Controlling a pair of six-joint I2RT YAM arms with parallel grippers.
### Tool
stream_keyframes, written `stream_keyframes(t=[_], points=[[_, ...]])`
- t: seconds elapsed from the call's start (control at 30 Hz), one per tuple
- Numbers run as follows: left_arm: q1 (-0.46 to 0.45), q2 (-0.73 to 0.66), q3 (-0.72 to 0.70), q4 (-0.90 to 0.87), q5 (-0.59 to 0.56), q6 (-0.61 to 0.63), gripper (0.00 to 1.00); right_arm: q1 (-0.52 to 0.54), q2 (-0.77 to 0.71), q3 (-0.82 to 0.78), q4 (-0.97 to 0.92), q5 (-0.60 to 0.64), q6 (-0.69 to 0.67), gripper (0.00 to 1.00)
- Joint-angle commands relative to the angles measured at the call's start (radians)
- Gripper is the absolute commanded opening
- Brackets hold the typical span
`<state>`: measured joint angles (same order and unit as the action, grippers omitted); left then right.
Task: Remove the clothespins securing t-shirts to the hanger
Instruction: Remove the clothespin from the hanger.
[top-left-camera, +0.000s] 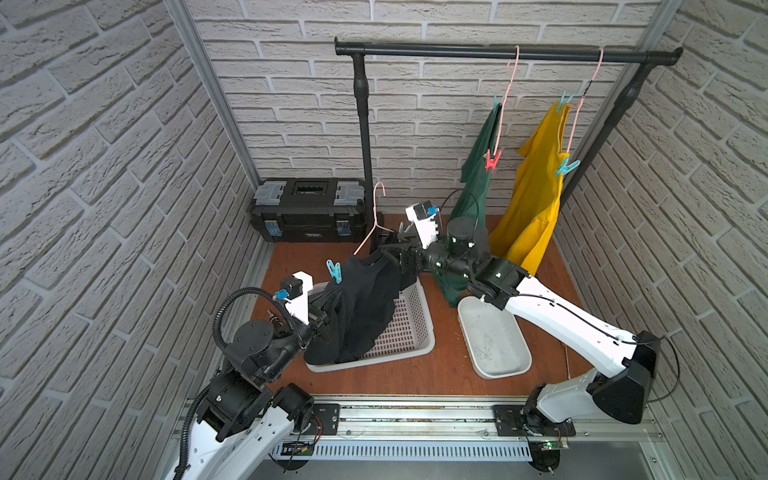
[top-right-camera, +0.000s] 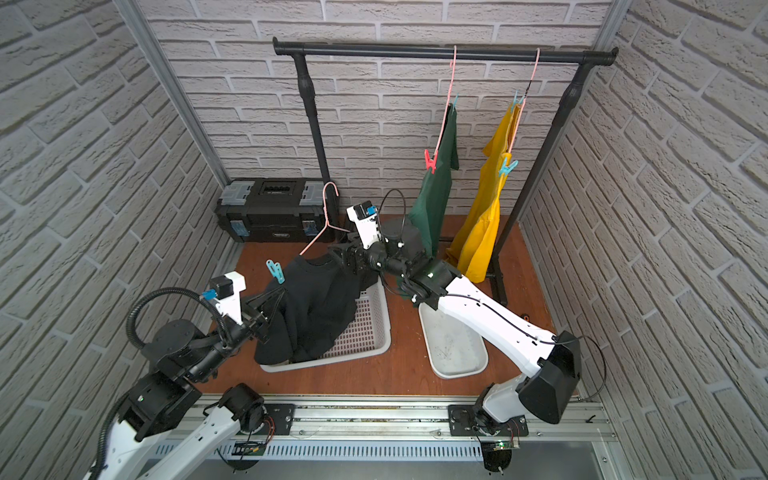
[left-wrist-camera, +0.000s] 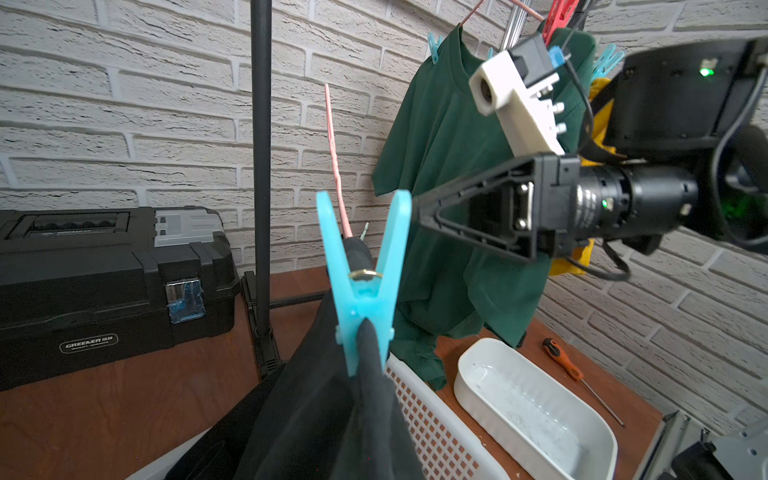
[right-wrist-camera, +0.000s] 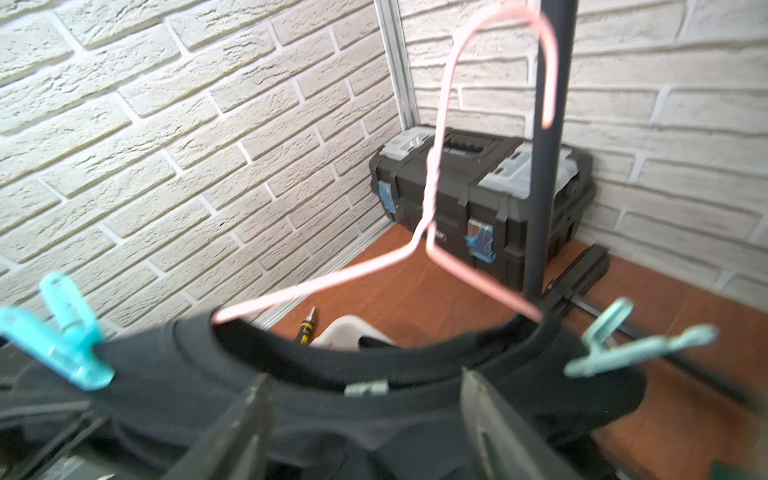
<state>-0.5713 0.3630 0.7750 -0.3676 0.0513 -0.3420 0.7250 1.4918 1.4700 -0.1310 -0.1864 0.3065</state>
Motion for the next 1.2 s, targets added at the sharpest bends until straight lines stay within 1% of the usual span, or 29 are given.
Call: stream_keyframes(t=[0.0,0.17,0.23,0.3,0.47,0.57,0.6,0.8,0.93,1.13,1.17], points=[[0.006,-0.022,-0.001,0.036,0.02,0.019,0.0,-0.033,0.058,0.078,-0.005,-0.064,0.006,0.67],[0.006,-0.043,0.0,0.011,0.026,0.024,0.0,-0.063,0.162,0.205,-0.02,-0.127,0.007,0.57],[0.006,-0.052,-0.002,0.007,0.029,0.026,0.0,-0.068,0.194,0.235,-0.01,-0.146,0.009,0.51],[0.006,-0.058,-0.005,0.007,0.034,0.023,0.0,-0.069,0.217,0.255,0.001,-0.157,0.013,0.48],[0.007,-0.059,0.001,-0.014,0.058,0.026,0.0,-0.068,0.263,0.302,0.012,-0.2,0.012,0.45],[0.006,-0.056,0.007,-0.025,0.072,0.029,0.0,-0.068,0.266,0.296,0.049,-0.226,0.02,0.38],[0.006,-0.056,0.006,-0.026,0.074,0.029,0.0,-0.068,0.266,0.296,0.056,-0.232,0.025,0.35],[0.006,-0.049,0.006,-0.029,0.085,0.032,0.0,-0.068,0.247,0.259,0.077,-0.227,0.029,0.05],[0.006,-0.035,0.007,-0.029,0.101,0.037,0.0,-0.068,0.225,0.22,0.085,-0.205,0.02,0.03],[0.006,-0.019,0.023,-0.053,0.111,0.052,0.0,-0.068,0.197,0.162,0.089,-0.161,0.007,0.03],[0.005,-0.017,0.03,-0.064,0.103,0.054,0.04,-0.068,0.194,0.155,0.087,-0.151,0.005,0.02]])
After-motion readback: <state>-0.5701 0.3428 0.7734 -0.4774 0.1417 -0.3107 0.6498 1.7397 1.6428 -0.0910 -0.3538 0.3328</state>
